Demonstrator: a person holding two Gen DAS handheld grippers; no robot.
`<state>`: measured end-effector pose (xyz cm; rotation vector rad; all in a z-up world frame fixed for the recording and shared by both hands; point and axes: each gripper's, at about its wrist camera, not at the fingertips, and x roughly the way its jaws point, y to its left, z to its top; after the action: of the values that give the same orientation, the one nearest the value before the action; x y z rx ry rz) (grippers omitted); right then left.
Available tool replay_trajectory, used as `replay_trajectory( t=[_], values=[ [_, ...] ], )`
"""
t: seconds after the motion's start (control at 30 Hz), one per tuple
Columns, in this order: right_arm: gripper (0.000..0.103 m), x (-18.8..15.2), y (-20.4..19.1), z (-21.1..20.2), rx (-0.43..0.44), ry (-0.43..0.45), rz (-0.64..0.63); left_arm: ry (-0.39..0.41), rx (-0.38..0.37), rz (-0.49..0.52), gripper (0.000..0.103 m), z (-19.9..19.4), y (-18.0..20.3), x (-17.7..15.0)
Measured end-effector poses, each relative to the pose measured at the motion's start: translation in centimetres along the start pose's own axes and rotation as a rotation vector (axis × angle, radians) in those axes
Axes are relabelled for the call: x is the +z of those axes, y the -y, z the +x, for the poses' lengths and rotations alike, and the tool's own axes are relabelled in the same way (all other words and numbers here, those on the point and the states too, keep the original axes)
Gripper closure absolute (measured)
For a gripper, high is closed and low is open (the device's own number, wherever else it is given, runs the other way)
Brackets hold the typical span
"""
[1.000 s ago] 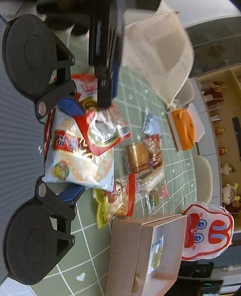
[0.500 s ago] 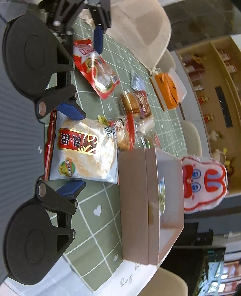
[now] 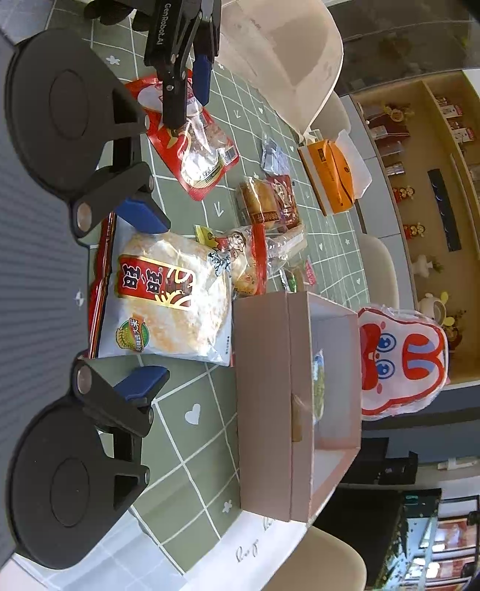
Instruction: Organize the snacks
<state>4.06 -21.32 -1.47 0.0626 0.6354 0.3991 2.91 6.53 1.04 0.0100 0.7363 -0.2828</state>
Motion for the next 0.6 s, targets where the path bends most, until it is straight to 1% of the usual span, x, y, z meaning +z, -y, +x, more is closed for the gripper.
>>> replay_trajectory(
  t=[0.07,0.13,0.17,0.2,0.23,0.27,0.37,0.43,0.5,0.6],
  values=[
    [0.023,0.1,-0.8,-0.5,-0.011,0.021,-0.029,0.004,-0.007,0.004,0.018,0.1,0.1,-0.1],
    [0.023,0.4,-1.6,-0.8,0.005,0.032,-0.04,0.009,-0.015,0.006,0.017,0.1,0.2,-0.1],
    [0.026,0.7,-2.0,-0.9,0.023,0.033,-0.043,0.011,-0.022,0.002,0.017,0.0,0.2,-0.2],
    [0.031,1.0,-2.5,-0.8,0.04,0.026,-0.05,0.012,-0.03,-0.003,0.017,0.0,0.1,-0.2],
    [0.057,1.3,-3.1,-0.5,0.063,0.005,-0.065,0.015,-0.047,-0.014,0.018,-0.1,0.0,-0.3],
    [0.079,1.7,-3.8,0.0,0.091,-0.029,-0.081,0.018,-0.06,-0.023,0.018,-0.2,-0.2,-0.3],
    [0.082,2.1,-5.5,1.1,0.132,-0.064,-0.101,0.036,-0.086,-0.064,0.018,-0.3,-0.7,-0.5],
    [0.082,1.8,-6.7,1.3,0.162,-0.073,-0.123,0.044,-0.1,-0.103,0.022,-0.5,-1.3,-0.5],
    [0.082,1.3,-7.4,1.4,0.203,-0.088,-0.13,0.046,-0.112,-0.146,0.022,-0.5,-1.7,-0.4],
    [0.082,0.5,-8.1,1.9,0.216,-0.112,-0.128,0.042,-0.139,-0.2,0.022,-0.5,-2.2,-0.2]
  ],
)
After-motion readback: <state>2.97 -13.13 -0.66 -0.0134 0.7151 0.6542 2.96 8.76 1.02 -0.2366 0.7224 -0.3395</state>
